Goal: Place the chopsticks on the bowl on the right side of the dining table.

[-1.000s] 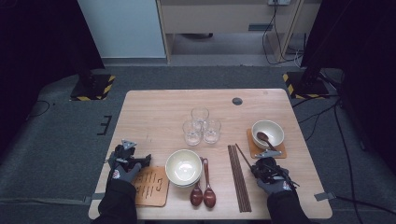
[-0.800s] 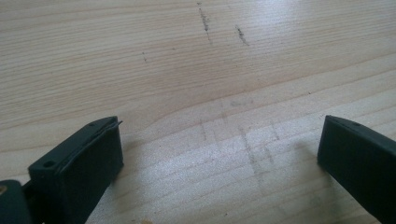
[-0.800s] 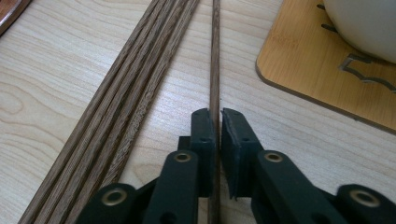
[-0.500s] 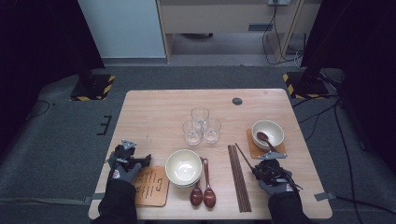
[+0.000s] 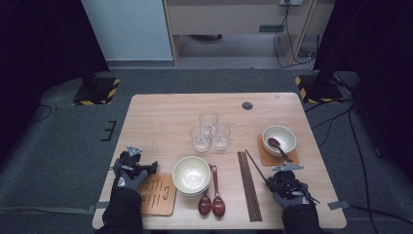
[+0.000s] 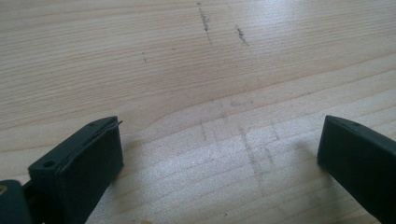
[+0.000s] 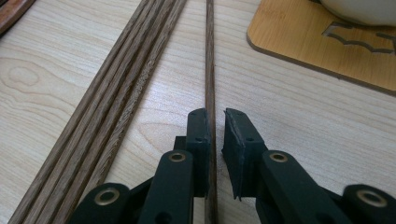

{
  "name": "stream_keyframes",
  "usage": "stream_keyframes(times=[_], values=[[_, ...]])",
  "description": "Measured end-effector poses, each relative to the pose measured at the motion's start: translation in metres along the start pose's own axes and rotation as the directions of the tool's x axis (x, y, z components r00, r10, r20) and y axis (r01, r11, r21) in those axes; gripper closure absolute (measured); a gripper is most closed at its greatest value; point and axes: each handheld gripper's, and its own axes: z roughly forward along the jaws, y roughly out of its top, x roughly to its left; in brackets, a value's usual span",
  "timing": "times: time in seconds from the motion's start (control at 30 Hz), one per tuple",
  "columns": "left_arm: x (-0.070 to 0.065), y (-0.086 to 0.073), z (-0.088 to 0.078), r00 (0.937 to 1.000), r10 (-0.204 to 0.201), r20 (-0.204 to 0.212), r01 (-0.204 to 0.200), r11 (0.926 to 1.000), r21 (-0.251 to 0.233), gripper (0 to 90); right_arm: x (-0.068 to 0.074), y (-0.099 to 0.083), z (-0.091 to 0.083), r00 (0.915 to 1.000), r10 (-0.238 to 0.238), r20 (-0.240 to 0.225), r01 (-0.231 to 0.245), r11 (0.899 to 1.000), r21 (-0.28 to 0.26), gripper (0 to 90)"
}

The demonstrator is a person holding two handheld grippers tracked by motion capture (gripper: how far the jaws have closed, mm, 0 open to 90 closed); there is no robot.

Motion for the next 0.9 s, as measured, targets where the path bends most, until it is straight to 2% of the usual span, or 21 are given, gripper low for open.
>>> stream_keyframes(times=[0.27, 0.53, 0.9], values=[[0.000, 0.000, 0.000, 1.0000, 0.000, 0.000, 0.000, 1.0000, 0.000, 0.0, 0.005, 0.001, 0.005, 0.9997, -0.022, 0.006, 0.022, 1.000, 0.013, 83.7], [0.000, 0.000, 0.000, 1.0000, 0.000, 0.000, 0.000, 1.0000, 0.000, 0.0, 0.004, 0.003, 0.005, 0.9999, -0.013, 0.006, 0.013, 1.000, 0.015, 85.0], [0.000, 0.000, 0.000, 1.0000, 0.000, 0.000, 0.000, 1.0000, 0.000, 0.0, 0.002, 0.009, -0.009, 0.9993, 0.008, -0.036, -0.009, 0.999, -0.043, 85.2]])
